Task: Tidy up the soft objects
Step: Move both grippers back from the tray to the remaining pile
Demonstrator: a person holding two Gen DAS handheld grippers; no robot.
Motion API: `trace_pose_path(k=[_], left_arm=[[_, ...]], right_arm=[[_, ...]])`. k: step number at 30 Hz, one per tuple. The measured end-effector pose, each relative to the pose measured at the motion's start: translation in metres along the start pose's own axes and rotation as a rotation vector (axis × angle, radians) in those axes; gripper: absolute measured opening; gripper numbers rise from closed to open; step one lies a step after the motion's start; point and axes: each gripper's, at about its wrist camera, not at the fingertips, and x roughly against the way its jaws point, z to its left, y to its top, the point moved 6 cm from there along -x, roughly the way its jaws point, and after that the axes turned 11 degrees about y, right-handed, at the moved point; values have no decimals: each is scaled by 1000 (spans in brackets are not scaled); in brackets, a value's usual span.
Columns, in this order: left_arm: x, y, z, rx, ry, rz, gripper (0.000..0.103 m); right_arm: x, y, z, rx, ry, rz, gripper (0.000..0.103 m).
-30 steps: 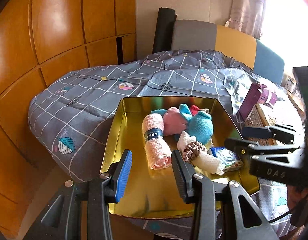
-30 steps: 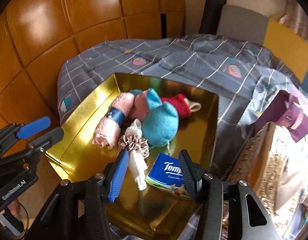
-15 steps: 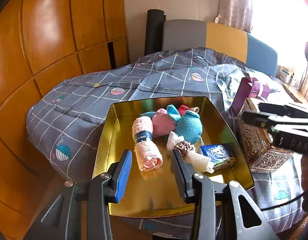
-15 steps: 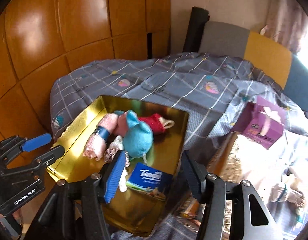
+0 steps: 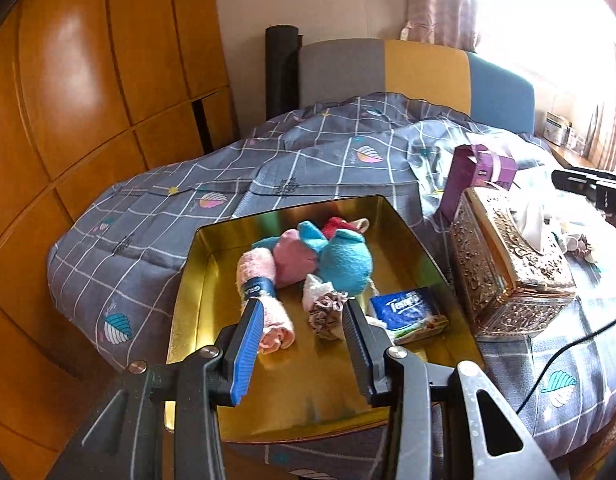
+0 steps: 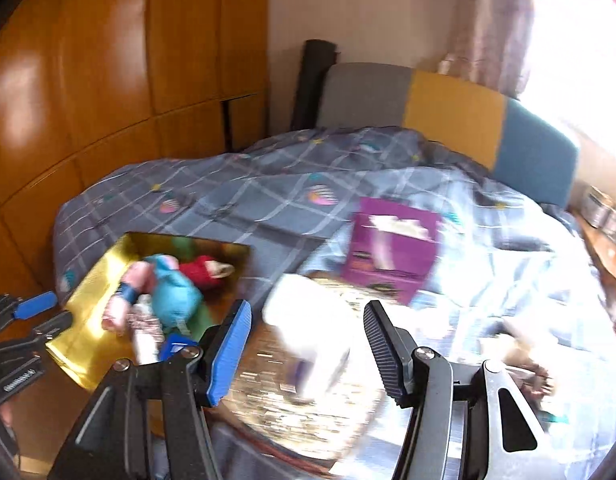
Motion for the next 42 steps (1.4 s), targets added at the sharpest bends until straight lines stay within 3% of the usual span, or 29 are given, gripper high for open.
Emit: trace_pose_path(k=[14, 26, 30, 34, 42], left_arm=[[18, 18, -51, -115, -48, -49, 41], [36, 28, -100, -224, -99, -91, 41], [43, 33, -118, -263, -117, -110, 41], [51, 41, -140, -290, -147, -134, 41], [69, 61, -190, -364, -237, -182, 41]], right_arm=[[61, -35, -154, -234, -243, -41, 62], [82, -106, -273, -463, -439, -5, 62], [84, -142, -307, -596, -484, 12, 62], [93, -155, -326, -709, -481, 0, 62], [99, -166, -333, -770, -530, 23, 66]])
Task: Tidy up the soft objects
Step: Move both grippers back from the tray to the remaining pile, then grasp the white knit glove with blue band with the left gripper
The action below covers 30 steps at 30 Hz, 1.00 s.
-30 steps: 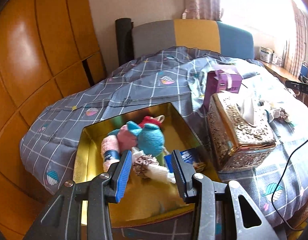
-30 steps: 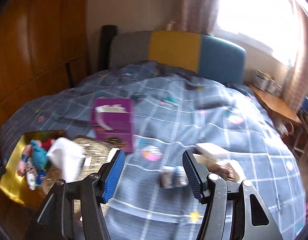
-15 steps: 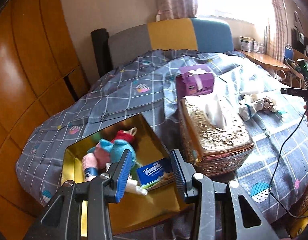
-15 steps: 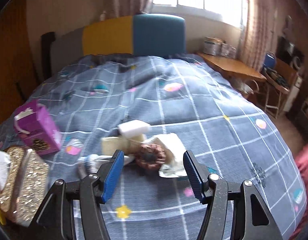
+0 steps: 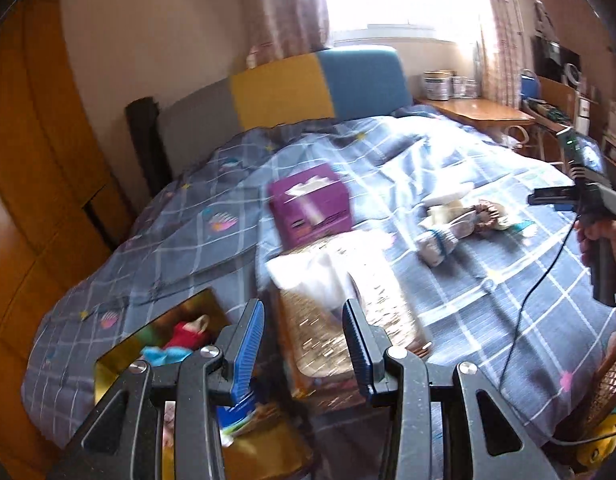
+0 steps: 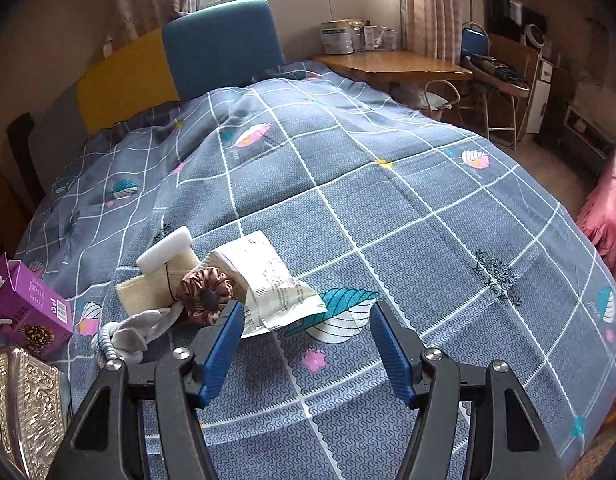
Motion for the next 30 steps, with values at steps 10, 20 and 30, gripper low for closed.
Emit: trace_pose_path(k=[10, 20, 30], left_arm=[[-9, 48, -70, -91, -128, -32, 41], [-53, 80, -150, -138, -247, 93, 41], [-136, 61, -232, -309, -227, 294, 47]], right_arm=[[-7, -4, -22, -92, -18, 48, 67], [-6, -5, -29, -149, 8, 57, 67], [-7, -6, -34, -219, 81, 79, 68]])
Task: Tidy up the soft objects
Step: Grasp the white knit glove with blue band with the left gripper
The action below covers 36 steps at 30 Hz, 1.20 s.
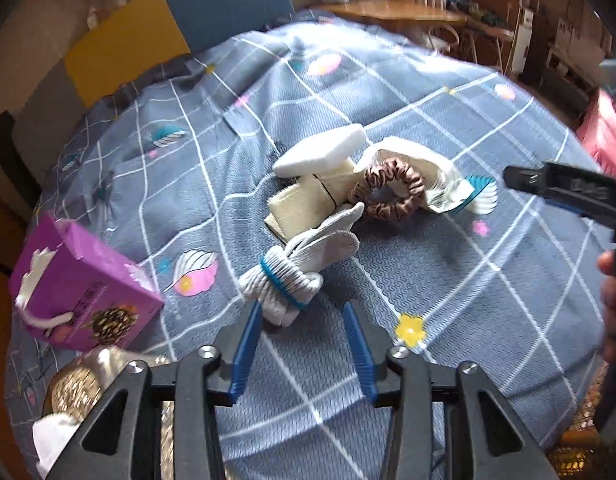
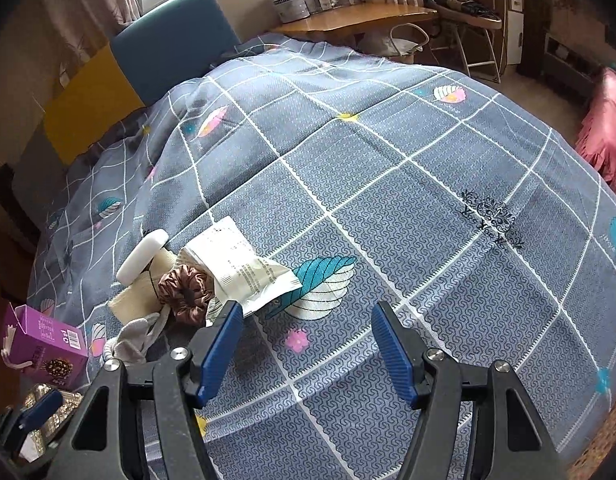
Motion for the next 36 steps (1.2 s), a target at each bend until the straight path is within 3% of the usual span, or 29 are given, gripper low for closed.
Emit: trace_pose_path(k=[4, 7, 10, 11, 13, 16, 18, 31, 34, 36], left_arm=[[-27, 14, -11, -39, 28, 5, 50], [-48, 22, -16, -77, 45, 28, 66], [-61, 27, -17, -111, 89, 25, 70], [-62, 27, -15, -98, 93, 24, 67], [-58, 28, -9, -57, 96, 7, 31], [-49, 27, 1, 31, 24, 24, 17], [-43, 23, 6, 60, 17, 24, 5], [11, -35, -23, 64, -155, -13, 1], [13, -38, -16, 159, -227, 25, 3], [5, -39, -7, 291, -340, 123, 9]], right_arm=[[-1, -1, 0, -11, 23, 11, 68], [-2, -2, 0, -22, 40, 19, 68], [-4, -3, 0, -30, 53, 29, 68], [-4, -3, 0, -31, 56, 31, 68], [-6, -3, -1, -32, 57, 34, 68], [-7, -3, 0, -33, 62, 36, 68], [-6, -3, 1, -26, 64, 34, 68], [-6, -4, 1, -17, 60, 30, 68], [-7, -4, -1, -28, 60, 35, 68], [-8, -4, -3, -39, 62, 40, 68]])
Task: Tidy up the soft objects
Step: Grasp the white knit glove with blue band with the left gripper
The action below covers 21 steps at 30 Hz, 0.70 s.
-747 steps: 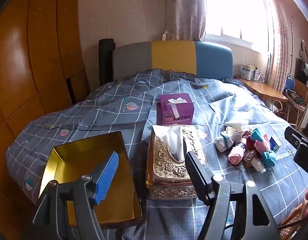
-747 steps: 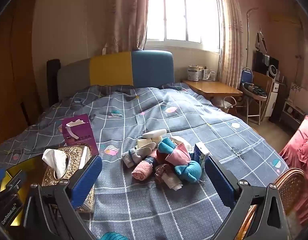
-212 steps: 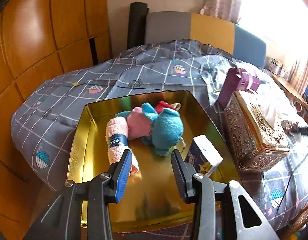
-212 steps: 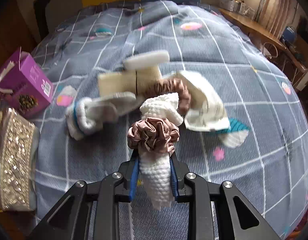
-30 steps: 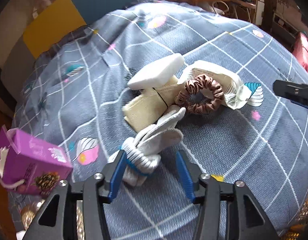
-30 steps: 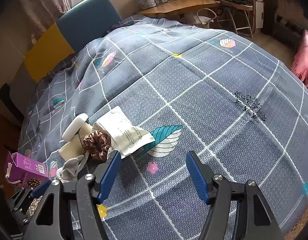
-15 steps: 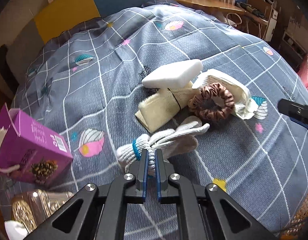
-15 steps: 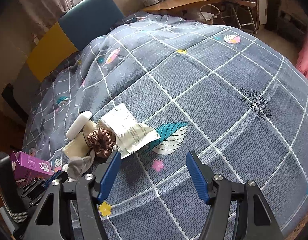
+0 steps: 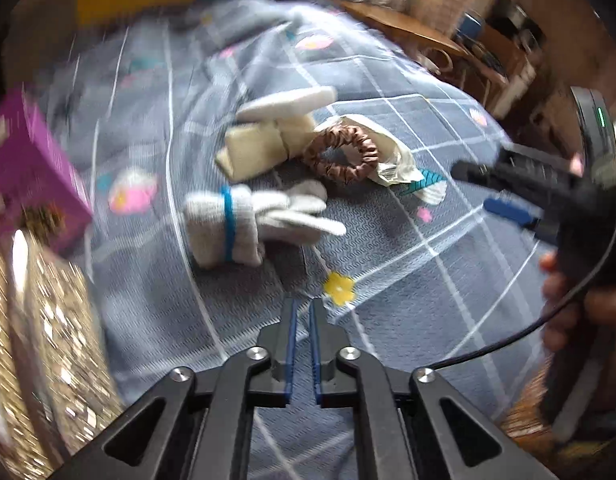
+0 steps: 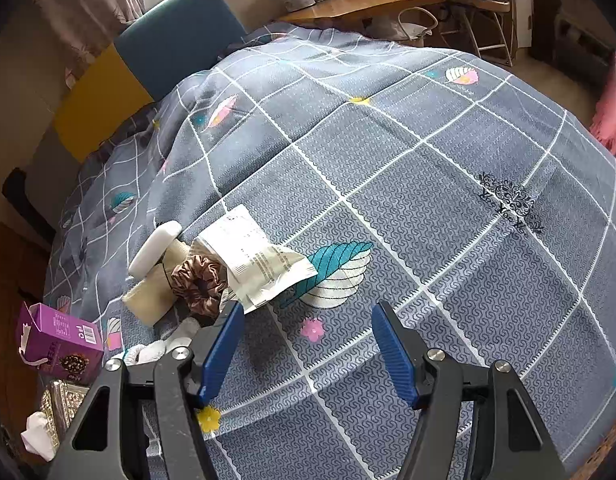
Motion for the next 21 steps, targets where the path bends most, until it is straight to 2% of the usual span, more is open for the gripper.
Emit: trace_pose_path(k=[1, 2, 4, 5, 8, 10, 11, 15, 17, 21], left_arm=[[0, 1, 3, 49, -42, 17, 13], [0, 5, 7, 85, -55, 15, 15], [3, 13, 14, 153, -58, -4, 26], [2, 17, 18, 209, -85, 0, 29], [-7, 26, 32, 354, -125, 46, 41], [-15, 31, 39, 430, -134, 69, 61], [-17, 34, 42, 457, -133, 67, 64], [-31, 52, 41, 483, -91, 67, 68], [-42, 60, 39, 467, -46, 65, 73], [-67, 67, 34, 390, 82, 115, 74]], right_arm=[[0, 0, -1, -3, 0, 0, 68], [0, 0, -1, -3, -1, -1, 68], [0, 0, -1, -2, -3, -1, 68], [0, 0, -1, -3, -2, 0, 68], [0, 0, -1, -6, 2, 6, 68], [-2, -1, -1, -8, 5, 13, 68], [-2, -2, -1, -9, 9, 17, 68], [-3, -3, 1, -7, 26, 23, 68], [-3, -3, 2, -6, 34, 22, 68], [-3, -3, 3, -9, 47, 23, 68]])
